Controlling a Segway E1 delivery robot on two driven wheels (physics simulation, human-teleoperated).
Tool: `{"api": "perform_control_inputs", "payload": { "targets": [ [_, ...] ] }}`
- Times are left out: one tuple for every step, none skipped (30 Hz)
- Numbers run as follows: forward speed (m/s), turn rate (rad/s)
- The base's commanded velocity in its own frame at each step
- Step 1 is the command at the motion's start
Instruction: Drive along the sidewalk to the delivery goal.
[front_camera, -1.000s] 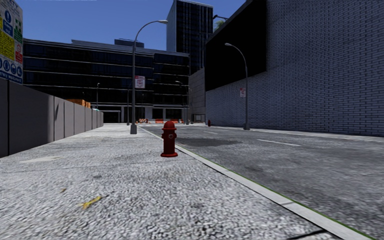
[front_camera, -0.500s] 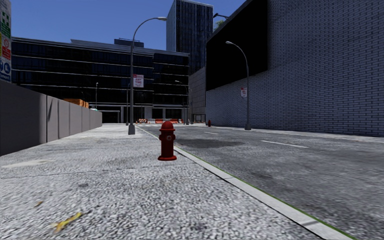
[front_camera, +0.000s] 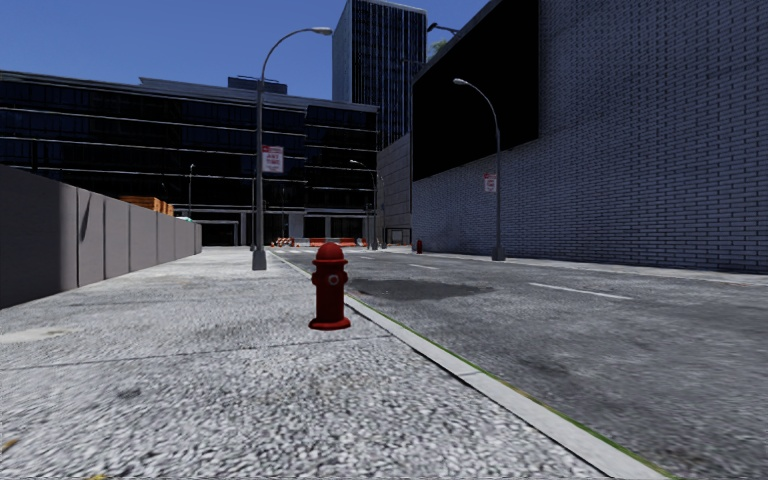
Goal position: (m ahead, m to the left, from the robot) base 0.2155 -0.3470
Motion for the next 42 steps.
{"api": "perform_control_inputs", "payload": {
  "targets": [
    [0.69, 0.0],
    [0.69, 0.0],
    [0.69, 0.0],
    [0.69, 0.0],
    [0.69, 0.0],
    [0.69, 0.0],
    [0.69, 0.0],
    [0.69, 0.0],
    [0.69, 0.0],
    [0.69, 0.0],
    [0.69, 0.0],
    [0.69, 0.0],
    [0.69, 0.0],
    [0.69, 0.0],
    [0.69, 0.0],
    [0.69, 0.0],
    [0.69, 0.0],
    [0.69, 0.0],
    [0.69, 0.0],
    [0.69, 0.0],
    [0.69, 0.0],
    [0.69, 0.0],
    [0.69, 0.0],
    [0.69, 0.0],
    [0.69, 0.0],
    [0.69, 0.0],
    [0.69, 0.0],
    [0.57, 0.0],
    [0.0, 0.0],
    [0.0, 0.0],
    [0.0, 0.0],
    [0.0, 0.0],
    [0.0, 0.0],
    [0.0, 0.0],
    [0.0, 0.0],
    [0.0, 0.0],
    [0.0, 0.0],
    [0.0, 0.0],
    [0.0, 0.0],
    [0.0, 0.0],
    [0.0, 0.0],
    [0.0, 0.0]
  ]
}}
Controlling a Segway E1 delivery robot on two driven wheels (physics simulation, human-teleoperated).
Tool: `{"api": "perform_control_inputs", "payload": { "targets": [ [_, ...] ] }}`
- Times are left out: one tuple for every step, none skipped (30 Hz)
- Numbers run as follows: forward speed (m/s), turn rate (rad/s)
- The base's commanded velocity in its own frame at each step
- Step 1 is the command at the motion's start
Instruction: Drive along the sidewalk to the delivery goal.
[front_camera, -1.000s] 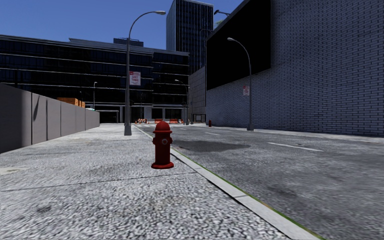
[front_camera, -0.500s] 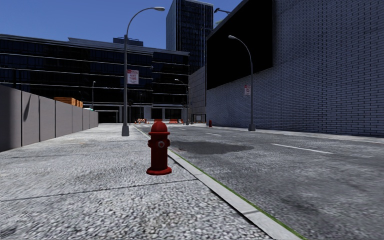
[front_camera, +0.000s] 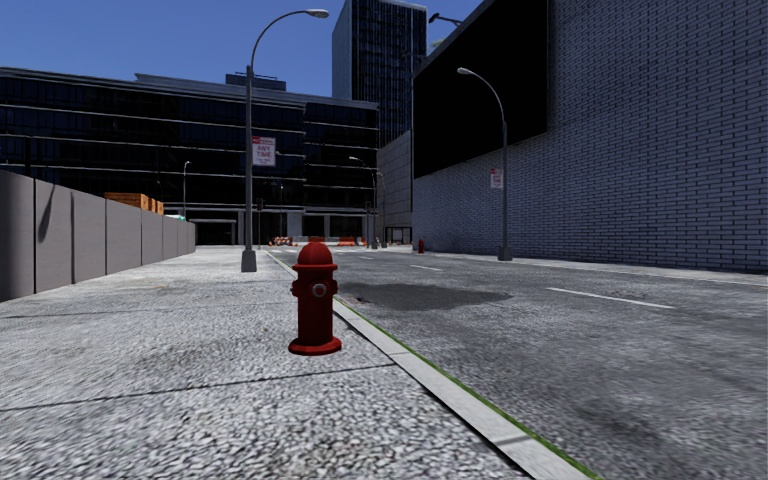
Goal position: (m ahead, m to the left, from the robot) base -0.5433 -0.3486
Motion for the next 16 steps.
{"api": "perform_control_inputs", "payload": {
  "targets": [
    [0.0, 0.0],
    [0.0, 0.0],
    [0.0, 0.0],
    [0.0, 0.0],
    [0.0, 0.0],
    [0.0, 0.0],
    [0.0, 0.0],
    [0.0, 0.0],
    [0.0, 0.0],
    [0.0, 0.0],
    [0.0, 0.0],
    [0.0, 0.0],
    [0.0, 0.0],
    [0.0, 0.0],
    [0.0, 0.0],
    [0.0, 0.0]
  ]
}}
